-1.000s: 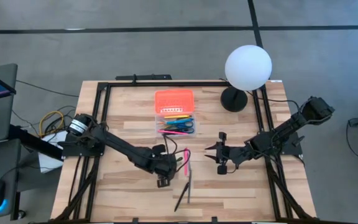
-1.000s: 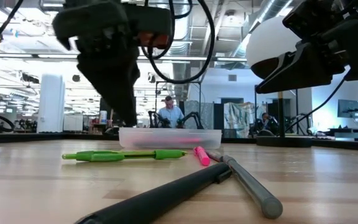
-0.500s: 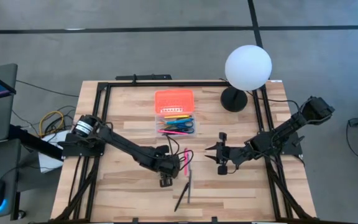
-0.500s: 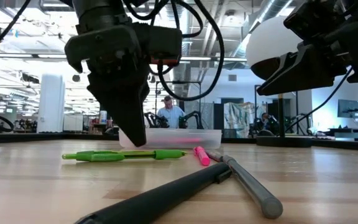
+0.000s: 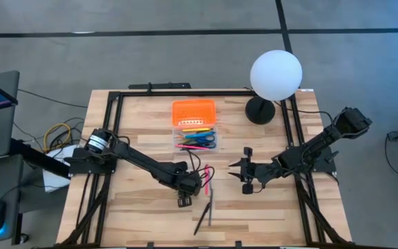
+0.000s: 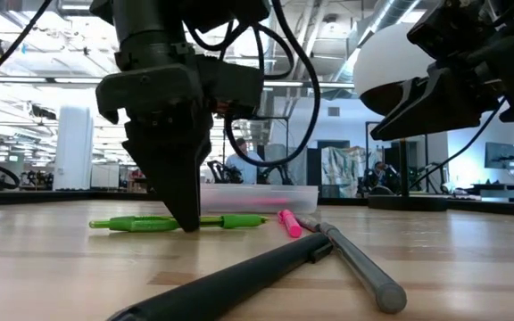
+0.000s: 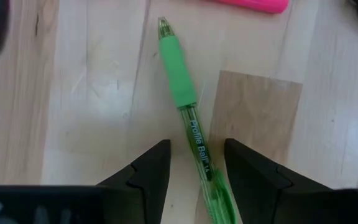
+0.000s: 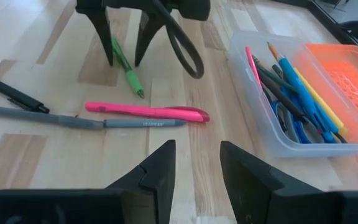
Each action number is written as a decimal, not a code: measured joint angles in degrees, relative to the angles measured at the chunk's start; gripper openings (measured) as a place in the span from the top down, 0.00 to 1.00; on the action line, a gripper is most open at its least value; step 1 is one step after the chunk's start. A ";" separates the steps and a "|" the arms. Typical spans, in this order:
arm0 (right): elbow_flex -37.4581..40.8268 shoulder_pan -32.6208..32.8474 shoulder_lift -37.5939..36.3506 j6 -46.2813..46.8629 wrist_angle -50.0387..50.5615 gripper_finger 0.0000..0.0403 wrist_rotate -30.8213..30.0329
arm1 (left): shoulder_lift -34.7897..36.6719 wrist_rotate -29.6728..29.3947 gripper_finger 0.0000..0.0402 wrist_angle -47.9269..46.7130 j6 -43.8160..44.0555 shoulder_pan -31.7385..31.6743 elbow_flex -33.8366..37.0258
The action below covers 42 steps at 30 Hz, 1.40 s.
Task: Pick & place school supplies into a supply box
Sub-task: Put the green pen into the supply box
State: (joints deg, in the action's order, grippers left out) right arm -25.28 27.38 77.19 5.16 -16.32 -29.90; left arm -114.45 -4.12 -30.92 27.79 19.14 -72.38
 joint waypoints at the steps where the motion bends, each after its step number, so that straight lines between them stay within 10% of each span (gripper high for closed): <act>1: 0.00 0.00 0.00 0.00 0.00 0.70 0.00 | -0.04 0.04 0.63 -0.31 0.05 -0.02 -0.01; 10: 0.01 -0.01 0.00 -0.02 -0.01 0.70 -0.02 | -0.22 1.96 0.65 -5.54 0.81 -0.07 -0.17; 23: 0.03 -0.02 0.00 0.43 -0.01 0.70 -0.04 | -0.22 3.34 0.93 -8.33 -3.12 -0.81 -0.04; 42: 0.05 -0.02 0.00 0.47 0.66 0.70 -0.06 | -0.17 1.35 0.93 -11.27 -10.58 -1.09 -0.42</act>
State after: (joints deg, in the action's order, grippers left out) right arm -25.23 27.35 77.19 5.63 -15.66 -29.95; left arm -114.62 -2.77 -42.19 17.21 18.04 -72.81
